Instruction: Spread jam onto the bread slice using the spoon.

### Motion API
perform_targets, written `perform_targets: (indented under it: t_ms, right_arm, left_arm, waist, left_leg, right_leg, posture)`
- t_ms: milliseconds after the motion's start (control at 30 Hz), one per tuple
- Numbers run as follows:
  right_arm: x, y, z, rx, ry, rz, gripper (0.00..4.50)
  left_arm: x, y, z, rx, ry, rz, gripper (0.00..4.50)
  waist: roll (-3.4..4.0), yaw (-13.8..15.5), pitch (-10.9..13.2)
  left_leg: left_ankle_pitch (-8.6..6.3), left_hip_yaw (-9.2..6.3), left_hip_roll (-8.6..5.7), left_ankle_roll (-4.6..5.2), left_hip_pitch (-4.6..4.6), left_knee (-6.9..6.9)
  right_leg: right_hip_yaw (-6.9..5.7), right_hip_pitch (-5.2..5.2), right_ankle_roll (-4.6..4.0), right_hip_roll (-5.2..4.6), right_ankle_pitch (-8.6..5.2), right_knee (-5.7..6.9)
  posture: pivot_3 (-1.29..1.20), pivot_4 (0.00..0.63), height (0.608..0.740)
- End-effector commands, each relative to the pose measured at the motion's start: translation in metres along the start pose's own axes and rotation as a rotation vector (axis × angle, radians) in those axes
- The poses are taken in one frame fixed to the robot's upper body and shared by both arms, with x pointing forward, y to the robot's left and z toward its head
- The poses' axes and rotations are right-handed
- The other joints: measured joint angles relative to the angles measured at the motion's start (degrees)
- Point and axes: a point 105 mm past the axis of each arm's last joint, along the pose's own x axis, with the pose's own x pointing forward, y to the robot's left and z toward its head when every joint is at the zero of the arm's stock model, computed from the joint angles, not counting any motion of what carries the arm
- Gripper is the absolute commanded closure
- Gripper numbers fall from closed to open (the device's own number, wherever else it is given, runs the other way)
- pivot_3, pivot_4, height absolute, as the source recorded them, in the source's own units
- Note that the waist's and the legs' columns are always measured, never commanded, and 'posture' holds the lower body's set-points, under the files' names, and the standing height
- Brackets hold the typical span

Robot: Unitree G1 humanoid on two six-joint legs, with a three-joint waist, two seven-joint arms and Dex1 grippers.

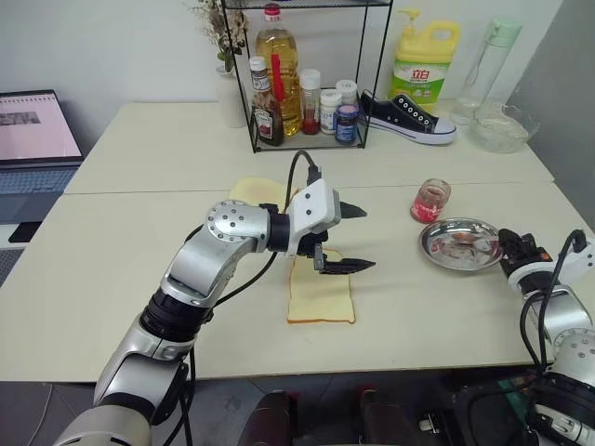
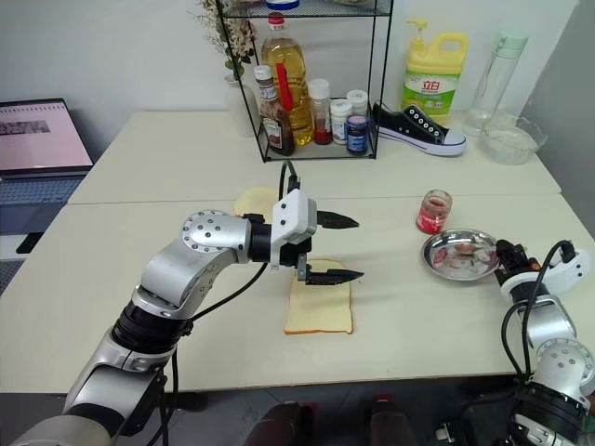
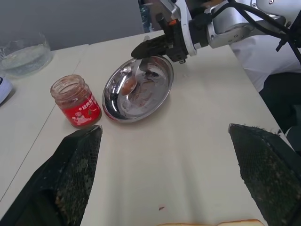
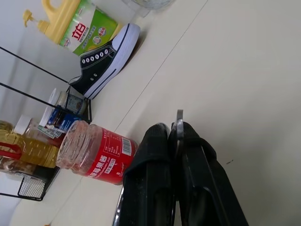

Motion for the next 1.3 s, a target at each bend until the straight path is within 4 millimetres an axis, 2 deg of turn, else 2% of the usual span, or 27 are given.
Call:
perform_targets:
  t_ms: [33, 167, 267, 533, 867, 967, 1233, 1300]
  right_arm:
    - [0.0, 0.003, -0.014, 0.006, 0.016, 0.003, 4.48]
    - [0.0, -0.006, -0.021, 0.025, 0.013, -0.026, 4.48]
    - [-0.002, -0.012, -0.021, 0.03, 0.009, -0.042, 3.66]
    - [-0.009, -0.021, -0.011, 0.052, -0.015, -0.064, 0.81]
    - [-0.012, -0.023, -0.003, 0.112, -0.057, -0.068, 0.81]
    - [-0.015, -0.027, 0.003, 0.128, -0.083, -0.086, 1.45]
    - [-0.02, -0.031, 0.008, 0.141, -0.107, -0.099, 4.36]
    - [-0.02, -0.031, 0.008, 0.141, -0.107, -0.097, 4.44]
  left_arm:
    - [-0.004, 0.005, 0.013, 0.044, -0.035, 0.022, 0.0]
    - [-0.005, 0.004, 0.012, 0.041, -0.032, 0.025, 0.0]
    - [-0.005, 0.004, 0.011, 0.041, -0.031, 0.029, 0.0]
    - [-0.005, 0.004, 0.011, 0.041, -0.029, 0.029, 0.0]
    - [-0.005, 0.004, 0.011, 0.04, -0.032, 0.029, 0.0]
    - [-0.005, 0.004, 0.011, 0.041, -0.034, 0.028, 0.0]
    - [-0.004, 0.004, 0.012, 0.043, -0.038, 0.023, 0.0]
    - [-0.004, 0.004, 0.012, 0.044, -0.039, 0.022, 0.0]
  waist:
    - [0.0, -0.03, 0.0]
    - [0.04, -0.31, -0.02]
    - [0.04, -0.24, -0.02]
    - [0.04, -0.11, -0.03]
    - [0.04, 0.12, -0.03]
    - [0.04, 0.15, -0.03]
    - [0.03, 0.13, -0.04]
    - [0.03, 0.19, -0.04]
  left_leg:
    - [0.0, 0.0, 0.01, 0.0, 0.0, -0.01]
    - [0.0, 0.01, 0.04, 0.0, 0.01, -0.03]
    - [0.0, -0.01, 0.05, 0.0, 0.01, -0.03]
    - [0.0, 0.0, 0.03, 0.0, 0.0, -0.01]
    - [0.0, -0.01, -0.01, 0.0, 0.0, 0.01]
    - [0.0, -0.02, -0.01, 0.0, 0.0, 0.01]
    - [0.0, -0.02, -0.01, 0.0, 0.0, 0.02]
    - [0.0, -0.02, -0.02, 0.0, 0.01, 0.03]
  right_leg:
    - [0.0, 0.0, 0.0, 0.0, 0.0, 0.0]
    - [0.01, -0.03, 0.0, 0.04, 0.0, 0.0]
    - [0.0, -0.03, 0.0, 0.05, 0.0, 0.01]
    - [0.0, -0.01, 0.0, 0.03, 0.0, 0.0]
    - [-0.01, 0.02, 0.0, 0.0, 0.0, 0.0]
    - [-0.01, 0.02, 0.0, 0.0, 0.0, -0.01]
    - [-0.01, 0.03, 0.0, 0.0, 0.0, -0.01]
    - [-0.02, 0.06, 0.0, 0.0, 0.0, -0.02]
  posture:
    - [0.0, 0.15, 0.74]
    - [0.0, 0.15, 0.74]
    - [0.0, 0.15, 0.74]
    - [0.0, 0.15, 0.74]
    - [0.0, 0.15, 0.74]
    - [0.0, 0.15, 0.74]
    - [0.0, 0.15, 0.74]
    - [0.0, 0.15, 0.74]
